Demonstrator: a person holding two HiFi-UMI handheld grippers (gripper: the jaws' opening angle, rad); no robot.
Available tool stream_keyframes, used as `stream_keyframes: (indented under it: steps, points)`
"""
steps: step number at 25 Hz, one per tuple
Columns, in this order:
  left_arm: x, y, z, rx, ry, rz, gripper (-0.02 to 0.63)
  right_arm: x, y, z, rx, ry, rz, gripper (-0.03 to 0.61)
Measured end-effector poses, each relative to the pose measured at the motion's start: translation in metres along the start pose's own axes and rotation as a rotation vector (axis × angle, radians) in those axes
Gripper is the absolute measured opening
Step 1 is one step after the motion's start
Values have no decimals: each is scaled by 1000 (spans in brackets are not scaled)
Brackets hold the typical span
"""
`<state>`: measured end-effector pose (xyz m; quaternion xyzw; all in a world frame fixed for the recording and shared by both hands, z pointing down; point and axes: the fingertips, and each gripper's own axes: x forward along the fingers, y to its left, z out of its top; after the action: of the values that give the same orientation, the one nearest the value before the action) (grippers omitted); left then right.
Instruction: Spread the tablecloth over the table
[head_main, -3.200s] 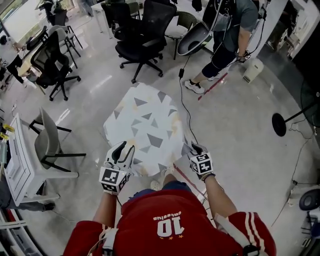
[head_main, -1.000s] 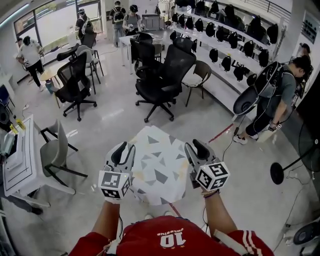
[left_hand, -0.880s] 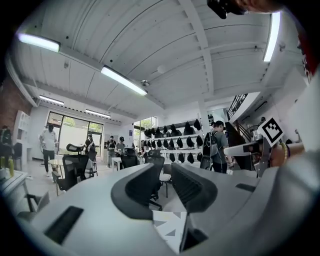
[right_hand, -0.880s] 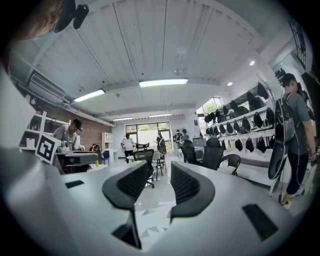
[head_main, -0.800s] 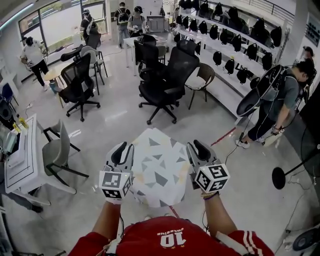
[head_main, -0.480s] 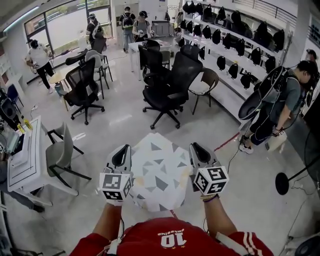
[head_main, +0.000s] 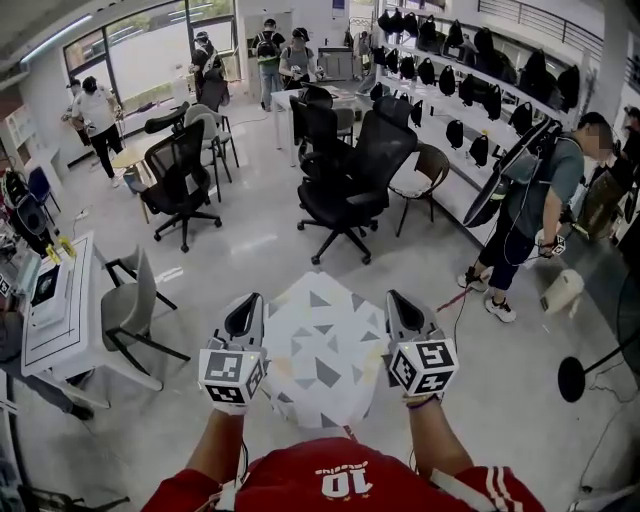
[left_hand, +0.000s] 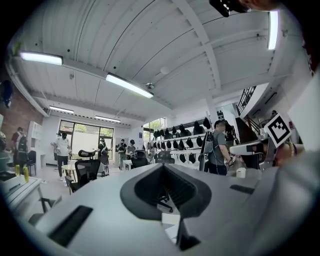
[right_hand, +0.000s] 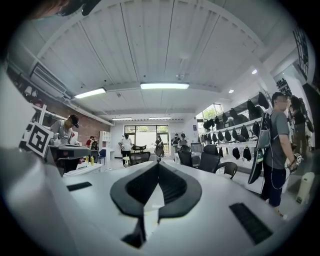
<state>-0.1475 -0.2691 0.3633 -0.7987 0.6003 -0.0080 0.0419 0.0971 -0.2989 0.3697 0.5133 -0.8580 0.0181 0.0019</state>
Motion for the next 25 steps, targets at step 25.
stream_keyframes:
  steps: [25]
  points:
    - [-4, 4, 0, 26, -2, 21, 8, -7, -2, 1, -50, -2, -47, 14]
